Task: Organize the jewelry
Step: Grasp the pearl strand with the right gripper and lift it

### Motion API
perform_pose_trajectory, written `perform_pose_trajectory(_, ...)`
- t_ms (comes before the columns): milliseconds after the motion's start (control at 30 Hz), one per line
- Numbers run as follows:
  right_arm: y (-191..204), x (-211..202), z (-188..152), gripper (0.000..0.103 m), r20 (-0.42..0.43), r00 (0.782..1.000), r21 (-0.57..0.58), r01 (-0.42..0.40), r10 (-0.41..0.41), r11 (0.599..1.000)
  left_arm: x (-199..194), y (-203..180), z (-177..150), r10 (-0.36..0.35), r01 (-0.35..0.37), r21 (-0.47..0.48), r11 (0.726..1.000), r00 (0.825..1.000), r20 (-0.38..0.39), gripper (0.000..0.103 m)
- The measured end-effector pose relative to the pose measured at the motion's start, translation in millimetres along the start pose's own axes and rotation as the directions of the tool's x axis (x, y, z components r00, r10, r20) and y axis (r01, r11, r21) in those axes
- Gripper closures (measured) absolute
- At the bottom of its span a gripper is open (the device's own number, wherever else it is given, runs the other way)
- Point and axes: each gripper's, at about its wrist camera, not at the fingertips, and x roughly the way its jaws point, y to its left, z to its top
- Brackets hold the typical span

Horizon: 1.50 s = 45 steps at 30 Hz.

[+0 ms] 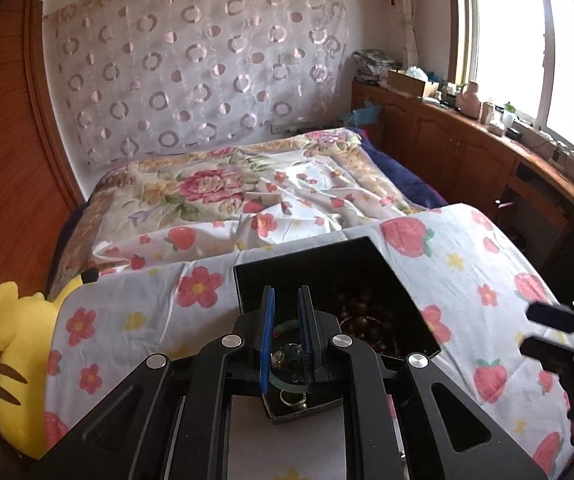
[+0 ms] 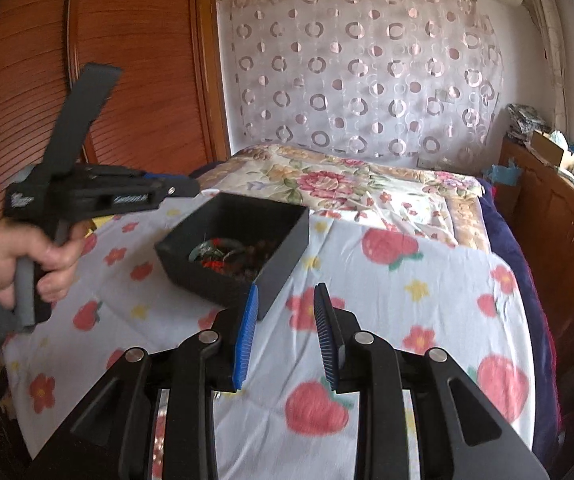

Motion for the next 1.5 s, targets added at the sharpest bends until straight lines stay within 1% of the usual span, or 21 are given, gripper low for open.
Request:
perform_pose_trajectory(67, 3.4, -3.5, -7.3, 0.072, -0.004, 1.0, 0.001, -0.006, 0.006, 1.0, -1.0, -0.6, -3.5, -0.003, 0.003, -0.006, 1.0, 1.0, -0.004, 0.091)
perform_pose_trajectory(100, 5.4, -5.0, -9.6, 0.072, -0.005, 1.0, 0.001, -0.009, 0.009, 1.0, -4.2, -0.9, -6.2, -0.003, 0.003, -0.006, 1.0, 1.0, 0.0, 0.086)
perform_pose_trajectory(133, 7.3, -7.1, -13.1, 0.072, -0.009, 1.0, 0.002, -0.015, 0.015, 1.0, -7.0, 0.4, -8.4, 0.0, 0.0, -0.006, 1.0, 1.0, 0.005, 0.077)
perform_pose_trajectory(200, 11.9, -11.1, -19.4, 0.072, -0.014, 0.999, 0.004, -0.035, 0.035, 0.999, -17.0, -0.6, -16.1, 0.004, -0.004, -0.006, 1.0, 1.0, 0.024, 0.066)
perform_pose_trajectory(267, 18.5, -12.9, -24.9, 0.072, -0.021, 0.999, -0.004, -0.046, 0.046, 0.999, -24.7, -1.2, -22.8, 0.001, -0.001, -0.001, 1.0, 0.999, 0.034, 0.061)
perform_pose_trajectory(333, 26.3, -14.6, -33.1, 0.072, -0.032, 0.998, -0.019, -0.055, 0.054, 0.998, -35.4, -3.2, -33.8, 0.002, -0.003, 0.005, 1.0, 0.999, 0.05, 0.046)
perform_pose_trajectory(400, 33.3, -16.2, -40.5, 0.072, -0.044, 0.997, -0.026, -0.066, 0.065, 0.997, -48.0, -5.1, -47.0, 0.001, -0.002, 0.007, 1.0, 0.997, 0.073, 0.042)
perform_pose_trajectory(467, 39.9, -17.4, -47.3, 0.072, -0.061, 0.995, -0.025, -0.082, 0.08, 0.996, -57.5, -5.6, -58.1, -0.014, 0.014, 0.003, 1.0, 0.997, 0.081, 0.032)
perform_pose_trajectory(500, 43.1, -17.7, -51.1, 0.072, -0.069, 0.994, -0.03, -0.089, 0.086, 0.996, -62.8, -5.8, -65.0, -0.017, 0.017, 0.001, 1.0, 0.996, 0.087, 0.022)
perform_pose_trajectory(533, 44.7, -18.0, -53.9, 0.072, -0.074, 0.993, -0.034, -0.092, 0.09, 0.995, -66.5, -5.9, -69.9, -0.016, 0.016, 0.0, 1.0, 0.995, 0.095, 0.018)
perform_pose_trajectory(600, 50.6, -18.2, -60.0, 0.072, -0.089, 0.991, -0.043, -0.105, 0.101, 0.994, -74.9, -5.7, -82.9, -0.01, 0.011, -0.009, 1.0, 0.995, 0.102, 0.018)
perform_pose_trajectory(800, 70.1, -16.5, -77.9, 0.072, -0.151, 0.979, -0.074, -0.148, 0.136, 0.986, -84.8, 4.2, -113.5, -0.034, 0.037, -0.051, 0.998, 0.997, 0.064, 0.016)
perform_pose_trajectory(1000, 83.5, -15.4, -85.8, 0.072, -0.19, 0.971, -0.108, -0.166, 0.144, 0.98, -98.0, 15.3, -140.8, -0.027, 0.029, -0.071, 0.997, 0.999, 0.035, 0.016)
perform_pose_trajectory(1133, 88.9, -12.7, -89.1, 0.072, -0.218, 0.967, -0.136, -0.167, 0.135, 0.976, -108.2, 23.1, -150.0, -0.021, 0.024, -0.079, 0.997, 0.999, 0.038, 0.016)
perform_pose_trajectory(1233, 95.1, -9.4, -90.5, 0.072, -0.24, 0.964, -0.167, -0.157, 0.115, 0.973, -112.3, 28.3, -154.1, -0.025, 0.028, -0.089, 0.996, 0.999, 0.042, 0.016)
perform_pose_trajectory(1300, 96.8, -8.0, -90.3, 0.072, -0.243, 0.965, -0.181, -0.142, 0.095, 0.973, -112.4, 30.8, -156.0, -0.019, 0.024, -0.098, 0.995, 0.999, 0.047, 0.016)
perform_pose_trajectory(1500, 94.5, -2.4, -86.8, 0.071, -0.244, 0.965, -0.177, -0.137, 0.091, 0.975, -108.7, 33.9, -162.9, -0.012, 0.015, -0.109, 0.994, 0.999, 0.032, 0.016)
